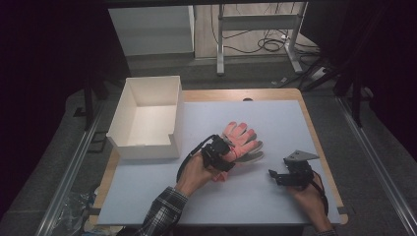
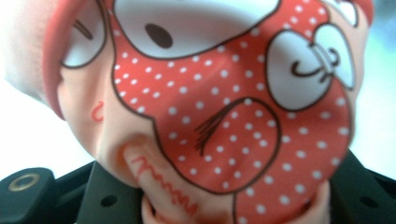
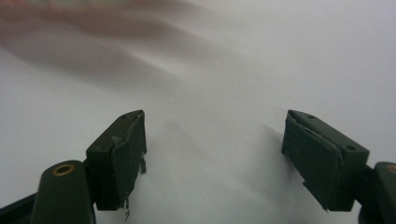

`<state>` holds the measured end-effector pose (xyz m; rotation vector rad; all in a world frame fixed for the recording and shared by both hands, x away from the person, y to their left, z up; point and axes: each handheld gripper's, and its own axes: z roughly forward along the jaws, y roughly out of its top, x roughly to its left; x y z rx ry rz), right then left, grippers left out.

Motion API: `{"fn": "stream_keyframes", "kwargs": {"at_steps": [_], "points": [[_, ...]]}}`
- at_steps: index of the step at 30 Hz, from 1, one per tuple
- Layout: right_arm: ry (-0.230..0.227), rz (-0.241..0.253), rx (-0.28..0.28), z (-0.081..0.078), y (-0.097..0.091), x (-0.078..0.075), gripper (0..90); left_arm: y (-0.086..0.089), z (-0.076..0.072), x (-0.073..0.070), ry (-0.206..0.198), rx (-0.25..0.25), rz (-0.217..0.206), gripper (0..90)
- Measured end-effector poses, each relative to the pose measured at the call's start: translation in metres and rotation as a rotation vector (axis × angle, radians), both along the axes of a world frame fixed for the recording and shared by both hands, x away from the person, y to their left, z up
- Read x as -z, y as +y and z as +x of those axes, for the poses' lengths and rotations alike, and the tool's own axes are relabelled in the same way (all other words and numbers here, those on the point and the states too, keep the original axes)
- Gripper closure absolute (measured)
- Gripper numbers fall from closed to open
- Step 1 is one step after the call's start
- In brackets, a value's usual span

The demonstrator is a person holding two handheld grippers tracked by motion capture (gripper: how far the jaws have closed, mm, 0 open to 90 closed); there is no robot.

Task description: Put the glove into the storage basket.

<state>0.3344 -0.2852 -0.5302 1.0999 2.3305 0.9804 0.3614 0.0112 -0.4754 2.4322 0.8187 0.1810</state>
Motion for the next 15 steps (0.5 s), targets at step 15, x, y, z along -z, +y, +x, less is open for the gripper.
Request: {"fn": "stream_keyframes", "kwargs": {"at_steps": [15], "points": [[-0.002, 0.002, 0.0, 0.0, 0.0, 0.0, 22.2, 0.018, 0.025, -0.039, -0.005, -0.088, -0.023, 49.4]]}}
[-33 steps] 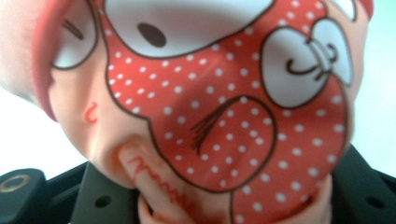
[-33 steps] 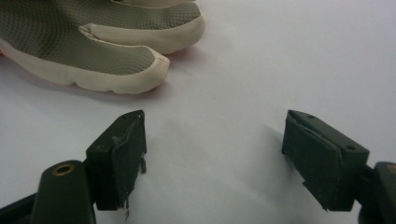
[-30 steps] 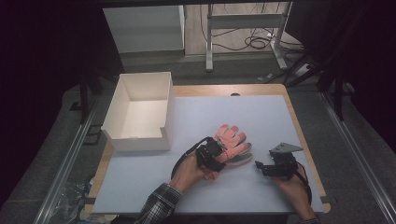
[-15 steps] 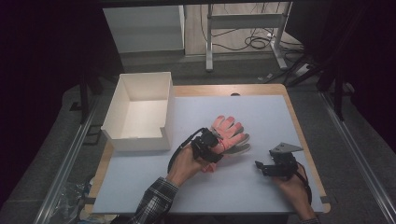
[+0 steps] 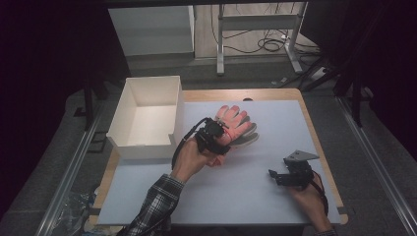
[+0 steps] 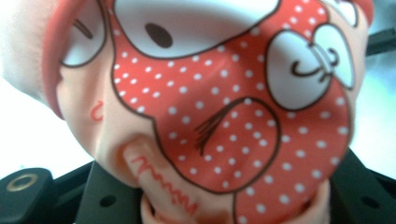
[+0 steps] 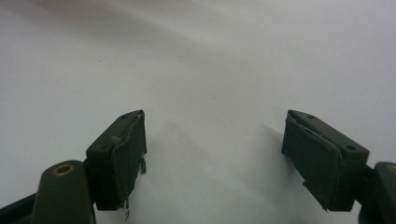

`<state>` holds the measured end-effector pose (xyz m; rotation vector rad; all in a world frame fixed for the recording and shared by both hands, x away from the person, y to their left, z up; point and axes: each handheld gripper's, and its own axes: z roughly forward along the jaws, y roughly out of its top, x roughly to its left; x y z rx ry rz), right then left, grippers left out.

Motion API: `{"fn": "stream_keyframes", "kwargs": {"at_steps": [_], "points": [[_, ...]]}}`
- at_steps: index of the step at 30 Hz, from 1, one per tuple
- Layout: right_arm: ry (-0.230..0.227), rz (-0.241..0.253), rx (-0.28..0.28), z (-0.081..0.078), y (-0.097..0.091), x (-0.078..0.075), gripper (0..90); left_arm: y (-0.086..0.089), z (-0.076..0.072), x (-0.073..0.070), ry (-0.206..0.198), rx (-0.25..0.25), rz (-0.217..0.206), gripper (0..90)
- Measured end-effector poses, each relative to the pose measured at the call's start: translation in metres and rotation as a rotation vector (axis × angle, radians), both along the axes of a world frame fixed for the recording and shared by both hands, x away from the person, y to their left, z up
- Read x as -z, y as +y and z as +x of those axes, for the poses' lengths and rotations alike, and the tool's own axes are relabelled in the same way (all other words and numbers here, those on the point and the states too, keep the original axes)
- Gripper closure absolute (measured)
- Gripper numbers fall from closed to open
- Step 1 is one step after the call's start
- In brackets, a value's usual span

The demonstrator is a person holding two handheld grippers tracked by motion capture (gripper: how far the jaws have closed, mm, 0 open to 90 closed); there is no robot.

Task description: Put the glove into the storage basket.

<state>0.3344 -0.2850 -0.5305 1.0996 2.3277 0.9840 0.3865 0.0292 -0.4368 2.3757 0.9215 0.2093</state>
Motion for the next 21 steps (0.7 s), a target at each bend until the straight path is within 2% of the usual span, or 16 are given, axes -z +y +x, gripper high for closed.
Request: {"fn": "stream_keyframes", "kwargs": {"at_steps": [6, 12, 21], "points": [[-0.001, 0.0, 0.0, 0.0, 0.0, 0.0, 22.2, 0.007, 0.011, -0.012, 0.0, -0.027, -0.01, 49.3], [0.0, 0.0, 0.001, 0.0, 0.0, 0.0, 22.2, 0.015, 0.021, -0.028, -0.004, -0.052, -0.003, 49.3], [-0.001, 0.0, 0.001, 0.0, 0.0, 0.0, 22.2, 0.032, 0.037, -0.049, -0.02, -0.116, -0.006, 49.3]]}}
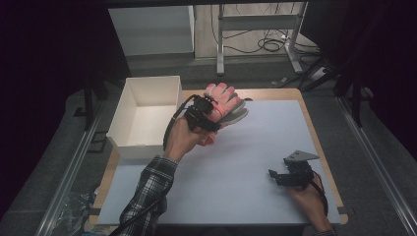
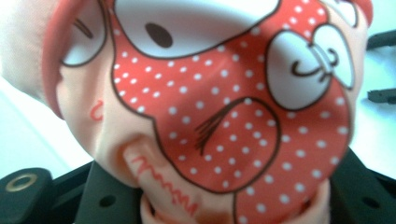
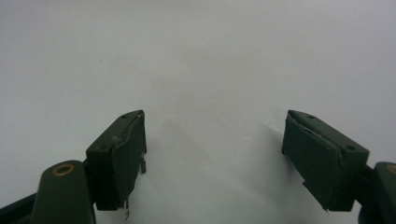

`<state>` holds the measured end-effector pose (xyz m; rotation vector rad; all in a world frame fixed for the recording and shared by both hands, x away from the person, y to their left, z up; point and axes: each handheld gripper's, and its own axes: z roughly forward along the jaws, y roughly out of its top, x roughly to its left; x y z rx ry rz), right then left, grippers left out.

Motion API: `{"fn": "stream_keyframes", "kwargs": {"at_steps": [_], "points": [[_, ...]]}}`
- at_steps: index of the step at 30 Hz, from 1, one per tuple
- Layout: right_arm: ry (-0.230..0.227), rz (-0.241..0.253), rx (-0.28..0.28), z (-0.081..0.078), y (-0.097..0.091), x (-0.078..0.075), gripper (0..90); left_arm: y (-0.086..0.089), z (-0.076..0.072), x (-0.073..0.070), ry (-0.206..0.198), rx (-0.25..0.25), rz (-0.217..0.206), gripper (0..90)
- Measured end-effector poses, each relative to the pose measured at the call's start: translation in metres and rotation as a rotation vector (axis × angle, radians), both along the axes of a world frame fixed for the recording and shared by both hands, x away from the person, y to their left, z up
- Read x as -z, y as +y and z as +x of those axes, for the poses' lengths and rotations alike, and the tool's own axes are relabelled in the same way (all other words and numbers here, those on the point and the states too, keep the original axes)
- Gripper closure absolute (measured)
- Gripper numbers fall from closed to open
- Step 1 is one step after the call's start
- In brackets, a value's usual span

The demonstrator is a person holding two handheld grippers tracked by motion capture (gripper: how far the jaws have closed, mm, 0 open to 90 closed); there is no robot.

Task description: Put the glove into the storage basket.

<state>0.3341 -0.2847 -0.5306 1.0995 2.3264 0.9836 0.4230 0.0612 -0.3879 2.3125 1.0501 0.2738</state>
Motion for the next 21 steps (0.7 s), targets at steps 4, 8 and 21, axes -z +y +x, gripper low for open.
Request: {"fn": "stream_keyframes", "kwargs": {"at_steps": [4, 8, 21], "points": [[0.0, 0.0, 0.0, 0.0, 0.0, 0.0, 22.2, 0.01, 0.006, -0.009, -0.011, -0.023, 0.007, 49.3], [0.001, 0.0, 0.0, 0.0, 0.0, 0.0, 22.1, 0.019, 0.011, -0.018, -0.022, -0.05, 0.011, 49.3], [-0.001, -0.001, -0.001, 0.0, 0.0, 0.0, 22.1, 0.058, 0.023, -0.036, -0.051, -0.156, 0.019, 49.1]]}}
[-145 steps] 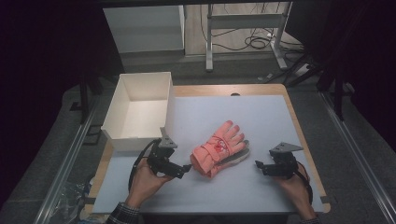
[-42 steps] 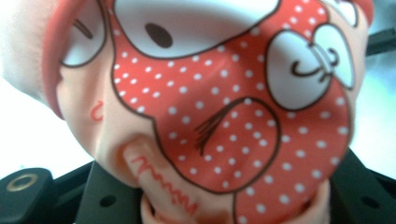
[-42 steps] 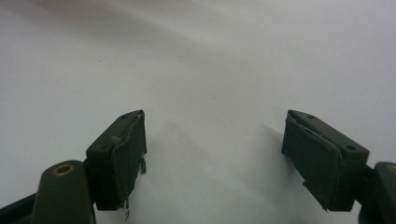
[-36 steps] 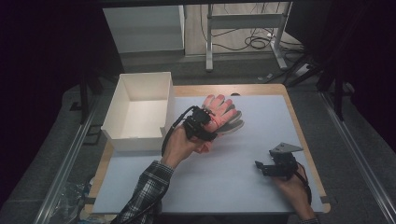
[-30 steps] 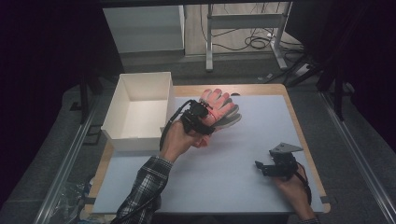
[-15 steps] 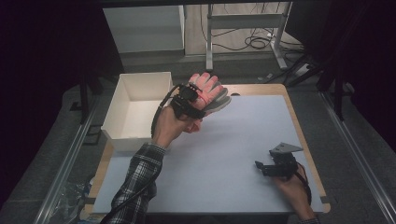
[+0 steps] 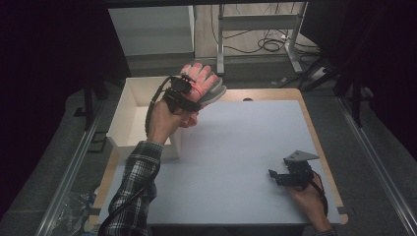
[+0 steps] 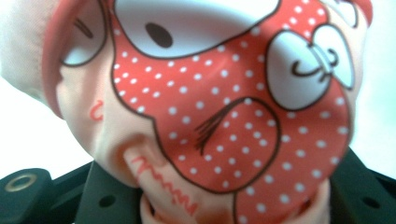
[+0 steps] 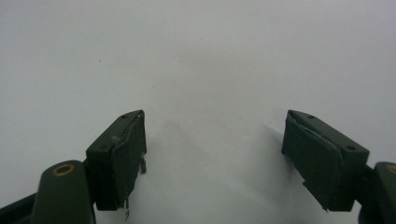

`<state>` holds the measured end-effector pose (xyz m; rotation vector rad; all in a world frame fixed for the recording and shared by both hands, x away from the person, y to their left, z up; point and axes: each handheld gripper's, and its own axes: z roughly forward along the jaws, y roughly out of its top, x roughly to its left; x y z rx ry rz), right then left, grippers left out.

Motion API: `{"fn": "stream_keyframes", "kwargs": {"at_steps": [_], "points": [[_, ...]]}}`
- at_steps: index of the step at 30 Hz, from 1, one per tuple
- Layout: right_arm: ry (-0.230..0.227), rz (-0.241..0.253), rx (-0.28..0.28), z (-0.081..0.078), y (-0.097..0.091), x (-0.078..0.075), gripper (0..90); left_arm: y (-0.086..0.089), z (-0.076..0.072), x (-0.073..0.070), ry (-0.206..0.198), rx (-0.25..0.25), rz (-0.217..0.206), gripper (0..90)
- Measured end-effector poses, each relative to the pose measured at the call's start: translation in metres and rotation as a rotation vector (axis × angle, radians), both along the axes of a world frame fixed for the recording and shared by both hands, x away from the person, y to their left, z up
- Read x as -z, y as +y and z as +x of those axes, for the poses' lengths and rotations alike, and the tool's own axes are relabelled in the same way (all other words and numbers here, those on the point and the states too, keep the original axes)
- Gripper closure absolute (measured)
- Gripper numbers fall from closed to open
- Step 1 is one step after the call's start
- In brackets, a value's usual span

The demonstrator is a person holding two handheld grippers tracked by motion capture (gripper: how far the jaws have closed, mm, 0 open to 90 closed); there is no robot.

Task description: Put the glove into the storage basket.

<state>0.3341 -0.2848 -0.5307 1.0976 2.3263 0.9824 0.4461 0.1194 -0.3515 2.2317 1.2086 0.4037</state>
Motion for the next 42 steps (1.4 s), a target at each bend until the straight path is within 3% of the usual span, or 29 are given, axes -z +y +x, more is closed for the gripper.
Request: {"fn": "stream_keyframes", "kwargs": {"at_steps": [12, 28, 33, 42], "points": [[-0.002, -0.001, 0.0, 0.0, 0.0, 0.0, 22.1, 0.043, -0.001, -0.001, -0.03, -0.118, 0.003, 48.5], [-0.002, -0.001, 0.001, 0.0, 0.0, 0.0, 22.2, 0.101, -0.005, 0.017, -0.028, -0.276, -0.008, 47.5], [-0.002, -0.002, 0.0, 0.0, 0.0, 0.0, 22.2, 0.113, -0.004, 0.032, -0.019, -0.32, 0.0, 46.9], [-0.002, -0.002, 0.0, 0.0, 0.0, 0.0, 22.1, 0.12, 0.005, 0.069, 0.003, -0.365, 0.007, 45.6]]}}
